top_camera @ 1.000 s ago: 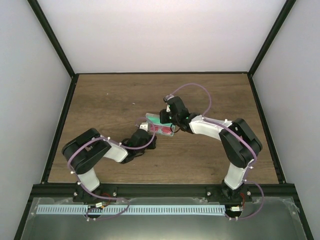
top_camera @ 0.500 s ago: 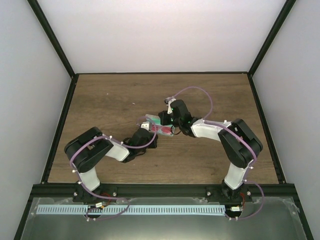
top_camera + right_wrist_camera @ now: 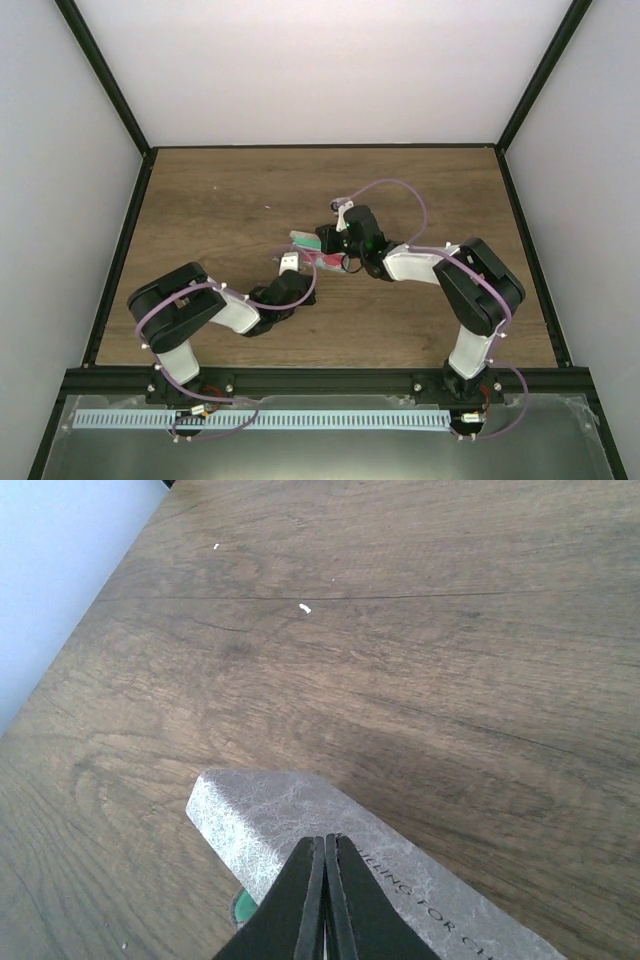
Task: Organize the sunglasses
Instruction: Close the sunglasses case at the center of the board, then reset both arms
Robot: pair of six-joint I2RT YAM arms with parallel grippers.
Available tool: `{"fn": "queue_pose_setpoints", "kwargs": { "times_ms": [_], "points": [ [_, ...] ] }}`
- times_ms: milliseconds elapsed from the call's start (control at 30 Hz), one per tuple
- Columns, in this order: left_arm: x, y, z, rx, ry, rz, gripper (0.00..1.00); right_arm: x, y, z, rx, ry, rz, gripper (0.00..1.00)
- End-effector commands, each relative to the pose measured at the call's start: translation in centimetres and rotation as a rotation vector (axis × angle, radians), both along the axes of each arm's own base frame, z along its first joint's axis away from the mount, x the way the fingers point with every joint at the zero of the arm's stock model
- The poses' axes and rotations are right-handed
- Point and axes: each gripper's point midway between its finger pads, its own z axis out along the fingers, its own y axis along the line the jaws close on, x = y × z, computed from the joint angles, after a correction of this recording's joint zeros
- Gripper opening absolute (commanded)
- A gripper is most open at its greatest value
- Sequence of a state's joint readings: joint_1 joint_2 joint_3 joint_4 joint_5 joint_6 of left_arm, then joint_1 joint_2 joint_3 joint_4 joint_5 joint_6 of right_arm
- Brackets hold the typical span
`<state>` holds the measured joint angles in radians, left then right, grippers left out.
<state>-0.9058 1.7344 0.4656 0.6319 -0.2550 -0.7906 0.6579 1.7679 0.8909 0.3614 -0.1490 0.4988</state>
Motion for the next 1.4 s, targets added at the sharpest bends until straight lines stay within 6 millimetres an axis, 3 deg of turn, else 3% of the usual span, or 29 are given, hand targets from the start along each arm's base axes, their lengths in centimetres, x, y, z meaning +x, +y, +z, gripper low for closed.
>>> {"fn": "queue_pose_setpoints", "kwargs": {
  "times_ms": [0, 200, 467, 667, 767, 833, 967, 1100, 1133, 1233, 1367],
  "points": [
    [-1.0, 1.5, -2.7, 0.081, 0.064, 0.041, 0.04, -5.7, -2.2, -8.8, -0.17, 0.256, 0.035, 0.03],
    [-1.3, 2.8, -1.7, 0.058, 0.035, 0.079, 0.04, -6.9, -3.0, -10.0, -0.172, 0.28, 0.03, 0.03],
    [-1.7, 4.5, -0.8, 0.065, 0.012, 0.12, 0.04, -7.1, -2.4, -10.1, -0.16, 0.282, 0.041, 0.03],
    [-1.9, 4.9, 1.4, 0.051, -0.036, 0.106, 0.06, -6.9, -1.5, -6.1, -0.107, 0.202, 0.055, 0.04],
    [-1.8, 5.1, 3.2, 0.061, -0.079, 0.095, 0.15, -6.8, -1.5, -2.7, -0.064, 0.131, 0.047, 0.07],
    [-1.8, 5.5, 4.7, 0.074, -0.106, 0.091, 0.3, -6.9, -1.9, -0.9, -0.042, 0.09, 0.036, 0.17],
    [-1.7, 6.4, 8.1, 0.102, -0.157, 0.1, 0.71, -6.9, -3.5, 1.5, -0.045, 0.011, -0.014, 0.47],
    [-1.8, 8.2, 11.8, 0.105, -0.229, 0.145, 0.95, -7.0, -4.9, 3.9, -0.045, -0.055, -0.051, 0.7],
    [-1.9, 8.6, 12.7, 0.095, -0.25, 0.155, 1.0, -7.2, -5.0, 4.5, -0.04, -0.067, -0.05, 0.75],
    [-2.2, 10.0, 15.6, 0.059, -0.321, 0.192, 1.0, -7.7, -5.6, 6.4, -0.03, -0.103, -0.044, 0.88],
    [-2.6, 12.6, 19.0, 0.003, -0.378, 0.294, 1.0, -8.3, -6.4, 9.4, -0.017, -0.14, -0.05, 0.94]
  ]
}}
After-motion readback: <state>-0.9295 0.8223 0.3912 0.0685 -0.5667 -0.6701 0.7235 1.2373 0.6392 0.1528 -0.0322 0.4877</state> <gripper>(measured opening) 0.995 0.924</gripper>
